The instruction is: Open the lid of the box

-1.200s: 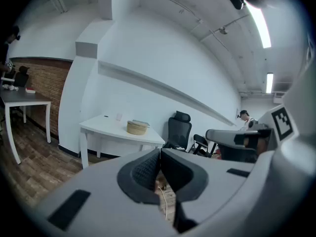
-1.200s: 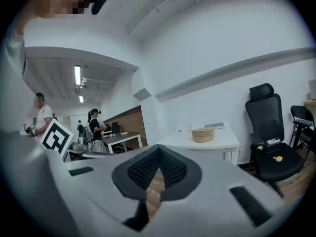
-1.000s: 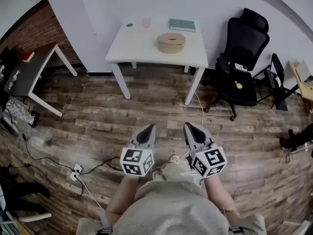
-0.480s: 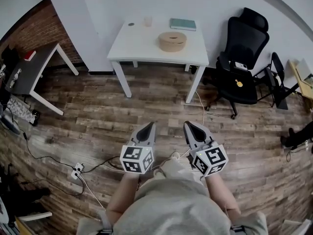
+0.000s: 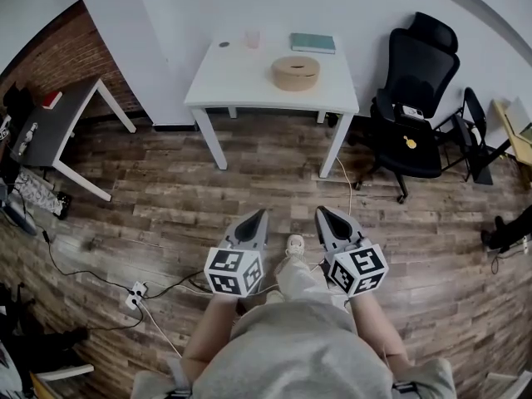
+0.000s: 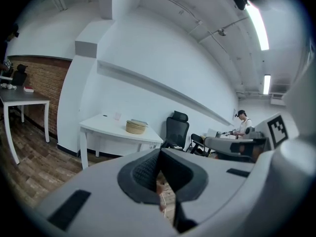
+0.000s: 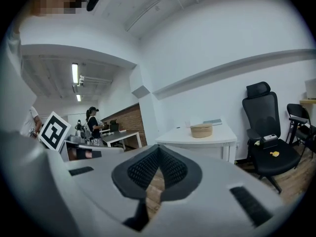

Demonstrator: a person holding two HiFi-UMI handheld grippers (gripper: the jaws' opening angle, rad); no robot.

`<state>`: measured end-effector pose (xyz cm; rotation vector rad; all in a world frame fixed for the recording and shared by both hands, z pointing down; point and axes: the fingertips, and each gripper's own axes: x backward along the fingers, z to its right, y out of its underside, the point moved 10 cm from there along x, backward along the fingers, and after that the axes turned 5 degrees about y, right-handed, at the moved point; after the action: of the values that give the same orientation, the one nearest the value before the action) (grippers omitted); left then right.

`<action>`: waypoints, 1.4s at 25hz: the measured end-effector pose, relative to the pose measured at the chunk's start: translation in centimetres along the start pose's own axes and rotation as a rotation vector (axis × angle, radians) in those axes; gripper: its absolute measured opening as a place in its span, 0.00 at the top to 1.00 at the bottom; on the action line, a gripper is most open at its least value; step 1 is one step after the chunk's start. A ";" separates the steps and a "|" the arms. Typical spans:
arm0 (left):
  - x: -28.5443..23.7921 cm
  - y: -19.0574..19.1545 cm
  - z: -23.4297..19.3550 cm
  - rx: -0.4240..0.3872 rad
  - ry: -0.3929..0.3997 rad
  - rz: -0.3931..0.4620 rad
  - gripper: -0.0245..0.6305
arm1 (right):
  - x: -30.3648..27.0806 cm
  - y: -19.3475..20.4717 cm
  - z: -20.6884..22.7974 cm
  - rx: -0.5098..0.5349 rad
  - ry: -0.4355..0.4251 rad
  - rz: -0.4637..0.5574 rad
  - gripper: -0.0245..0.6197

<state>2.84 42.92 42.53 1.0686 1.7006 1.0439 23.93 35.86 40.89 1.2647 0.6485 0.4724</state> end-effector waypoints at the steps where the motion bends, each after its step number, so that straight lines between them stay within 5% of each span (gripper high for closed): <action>1: -0.5 -0.2 -0.2 -0.002 0.004 -0.001 0.95 | -0.6 -0.1 0.3 -0.007 -0.005 -0.002 0.96; 14: -8.8 -3.0 -6.3 0.008 -0.005 0.005 0.95 | -11.0 -2.6 4.7 0.030 -0.040 0.024 0.96; 35: -26.4 -10.0 -13.2 0.012 -0.081 0.055 0.95 | -27.2 -8.5 17.8 0.095 -0.120 0.003 0.96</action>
<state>-4.50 12.63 42.92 1.1560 1.6228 1.0122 15.88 3.27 40.64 1.3729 0.5728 0.3686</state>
